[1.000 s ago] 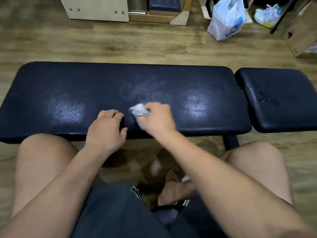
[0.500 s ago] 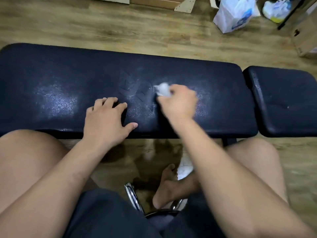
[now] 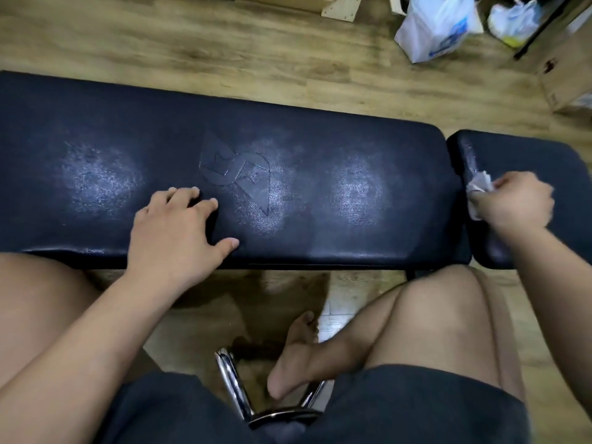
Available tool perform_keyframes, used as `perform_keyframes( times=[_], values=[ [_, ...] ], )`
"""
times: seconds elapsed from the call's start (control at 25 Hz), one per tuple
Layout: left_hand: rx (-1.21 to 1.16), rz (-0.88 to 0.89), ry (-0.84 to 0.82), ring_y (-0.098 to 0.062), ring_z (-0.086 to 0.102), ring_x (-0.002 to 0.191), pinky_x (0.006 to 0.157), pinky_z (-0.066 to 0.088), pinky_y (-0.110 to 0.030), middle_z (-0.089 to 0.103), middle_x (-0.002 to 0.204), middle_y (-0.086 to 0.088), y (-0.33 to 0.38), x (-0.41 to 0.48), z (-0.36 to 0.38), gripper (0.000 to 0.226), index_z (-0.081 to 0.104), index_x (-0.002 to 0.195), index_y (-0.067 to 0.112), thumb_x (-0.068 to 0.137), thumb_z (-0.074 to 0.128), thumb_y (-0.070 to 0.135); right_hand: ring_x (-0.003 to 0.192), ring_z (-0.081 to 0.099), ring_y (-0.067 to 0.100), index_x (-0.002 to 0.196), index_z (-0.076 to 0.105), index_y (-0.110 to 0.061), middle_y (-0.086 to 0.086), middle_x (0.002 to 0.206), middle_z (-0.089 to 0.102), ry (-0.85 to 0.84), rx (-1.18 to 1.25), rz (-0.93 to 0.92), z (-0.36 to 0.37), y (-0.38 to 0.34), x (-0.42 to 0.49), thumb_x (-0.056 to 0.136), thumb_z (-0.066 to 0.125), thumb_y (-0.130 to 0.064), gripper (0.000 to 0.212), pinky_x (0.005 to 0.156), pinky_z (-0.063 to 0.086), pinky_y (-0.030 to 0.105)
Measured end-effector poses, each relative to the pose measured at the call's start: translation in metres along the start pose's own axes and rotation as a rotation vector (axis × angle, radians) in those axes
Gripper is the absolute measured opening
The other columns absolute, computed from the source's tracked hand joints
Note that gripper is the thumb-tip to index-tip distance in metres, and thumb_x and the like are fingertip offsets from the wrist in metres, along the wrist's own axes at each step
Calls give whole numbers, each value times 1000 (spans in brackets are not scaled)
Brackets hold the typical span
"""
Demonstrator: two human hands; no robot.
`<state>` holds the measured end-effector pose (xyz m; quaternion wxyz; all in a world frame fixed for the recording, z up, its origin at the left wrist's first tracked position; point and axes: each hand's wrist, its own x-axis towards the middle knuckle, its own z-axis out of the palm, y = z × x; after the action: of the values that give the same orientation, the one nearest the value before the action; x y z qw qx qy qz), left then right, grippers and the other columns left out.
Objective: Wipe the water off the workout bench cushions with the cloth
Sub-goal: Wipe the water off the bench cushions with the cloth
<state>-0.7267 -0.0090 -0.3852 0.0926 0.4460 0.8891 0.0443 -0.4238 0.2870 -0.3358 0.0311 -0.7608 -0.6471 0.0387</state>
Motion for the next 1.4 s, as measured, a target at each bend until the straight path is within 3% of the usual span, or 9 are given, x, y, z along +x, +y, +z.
perform_keyframes(
  times=[0.16,0.36,0.48,0.6,0.72,0.92,1.08,1.2,1.4],
  values=[
    [3,-18,-11,-30,36,133,102,38,-48,47,144,-2,3,1,-3,72,57,132,27,72,68,64,92,66,37,96,71,-15,17,93,70,-35,154,-160,33,-102,-58,71,64,-54,47,77,52,35],
    [-17,-6,16,-31,35,137,107,35,-47,47,146,-4,4,-8,0,72,56,135,25,74,67,62,73,66,23,68,69,-19,6,81,70,-570,576,-487,60,-244,-149,65,73,-41,23,63,53,25],
    [8,-22,-27,-29,31,140,110,33,-46,43,149,-1,3,-4,0,75,52,138,28,74,63,65,75,66,21,74,66,-20,4,80,70,-379,394,-462,56,-194,-77,63,69,-42,25,62,44,22],
    [5,-33,-49,-28,30,139,107,35,-48,42,150,1,3,-1,-2,75,51,137,30,73,64,66,86,67,30,85,67,-11,11,84,66,-121,72,-196,21,-95,23,67,68,-48,41,71,48,31],
    [5,-15,-37,-30,34,136,102,39,-49,46,145,-1,1,-1,-5,74,56,133,29,70,68,65,87,66,36,83,66,-5,16,84,65,-38,-75,-30,4,-62,62,68,65,-48,45,72,48,36],
    [-8,-33,-41,-28,37,134,100,41,-47,49,142,1,2,1,-8,74,58,131,30,67,69,66,72,68,19,88,71,-12,2,76,71,-286,332,-397,60,-227,-54,68,70,-51,44,58,51,26],
    [-14,-36,-53,-27,33,138,106,38,-47,45,147,1,4,-4,-7,75,54,135,30,70,65,66,69,64,20,69,65,-19,1,77,68,-584,530,-669,71,-313,-161,68,76,-42,25,53,44,23],
    [-37,-36,-69,-25,29,141,108,34,-46,41,150,2,6,-2,-11,75,50,137,31,72,63,67,76,62,19,78,63,-19,3,80,64,-440,387,-635,67,-267,-86,70,69,-36,20,56,40,26],
    [-48,76,-133,-23,14,147,115,25,-41,25,158,2,-22,-14,-16,80,39,145,33,75,65,63,80,58,32,101,64,2,17,89,60,-145,-139,-99,13,-122,54,78,69,-32,41,67,42,35]
  ],
)
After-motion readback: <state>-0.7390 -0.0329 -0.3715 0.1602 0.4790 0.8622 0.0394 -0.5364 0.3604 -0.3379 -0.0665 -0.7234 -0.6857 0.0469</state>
